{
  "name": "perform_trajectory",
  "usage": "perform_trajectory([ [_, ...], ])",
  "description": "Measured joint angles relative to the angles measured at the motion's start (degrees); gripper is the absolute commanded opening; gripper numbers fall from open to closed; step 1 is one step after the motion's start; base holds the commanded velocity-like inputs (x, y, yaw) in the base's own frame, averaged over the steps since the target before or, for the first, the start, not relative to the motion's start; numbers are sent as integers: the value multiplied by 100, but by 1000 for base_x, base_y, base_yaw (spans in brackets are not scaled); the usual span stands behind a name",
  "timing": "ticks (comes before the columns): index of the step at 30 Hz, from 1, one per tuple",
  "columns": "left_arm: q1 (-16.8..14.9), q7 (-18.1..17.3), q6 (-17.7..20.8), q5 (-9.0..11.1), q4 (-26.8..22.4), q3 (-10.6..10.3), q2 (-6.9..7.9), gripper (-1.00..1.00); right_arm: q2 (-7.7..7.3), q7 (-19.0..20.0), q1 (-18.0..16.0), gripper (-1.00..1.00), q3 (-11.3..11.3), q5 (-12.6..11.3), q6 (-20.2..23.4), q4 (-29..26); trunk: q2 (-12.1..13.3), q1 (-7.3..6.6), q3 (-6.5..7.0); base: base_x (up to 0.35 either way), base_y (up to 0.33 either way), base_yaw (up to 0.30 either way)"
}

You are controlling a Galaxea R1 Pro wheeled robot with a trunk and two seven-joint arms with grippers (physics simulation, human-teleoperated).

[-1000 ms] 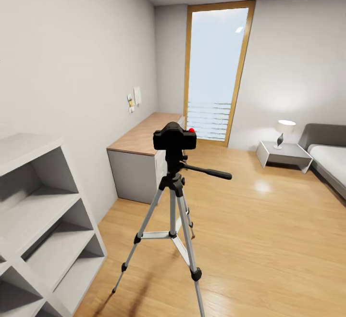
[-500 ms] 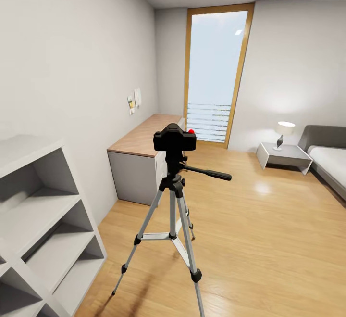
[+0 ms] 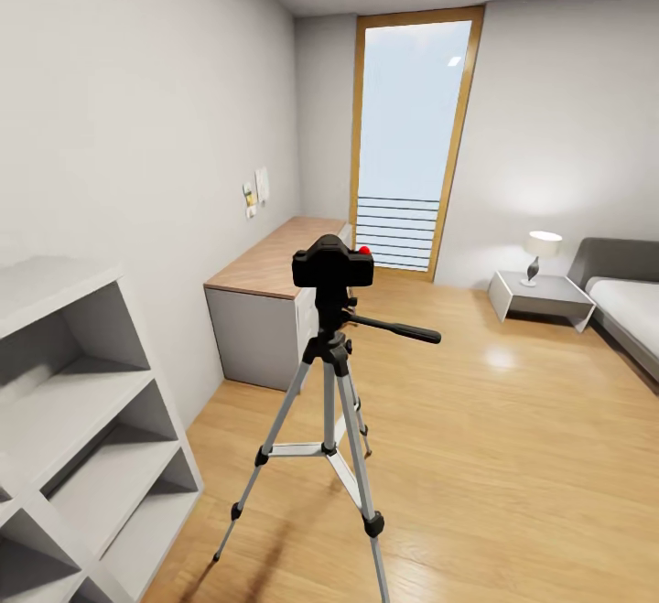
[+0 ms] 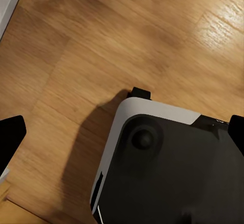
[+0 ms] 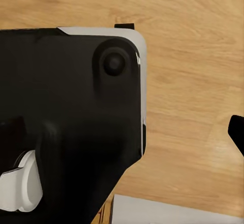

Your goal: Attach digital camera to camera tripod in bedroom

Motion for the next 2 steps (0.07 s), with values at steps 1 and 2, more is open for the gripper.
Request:
perform_trajectory([
  [1,0,0,0,-2,0,0,0,100,0,0,0,100,0,0,0,0,0,0,0,0,0,0],
  [2,0,0,0,-1,0,0,0,100,0,0,0,100,0,0,-1,-1,0,0,0,0,0,0],
])
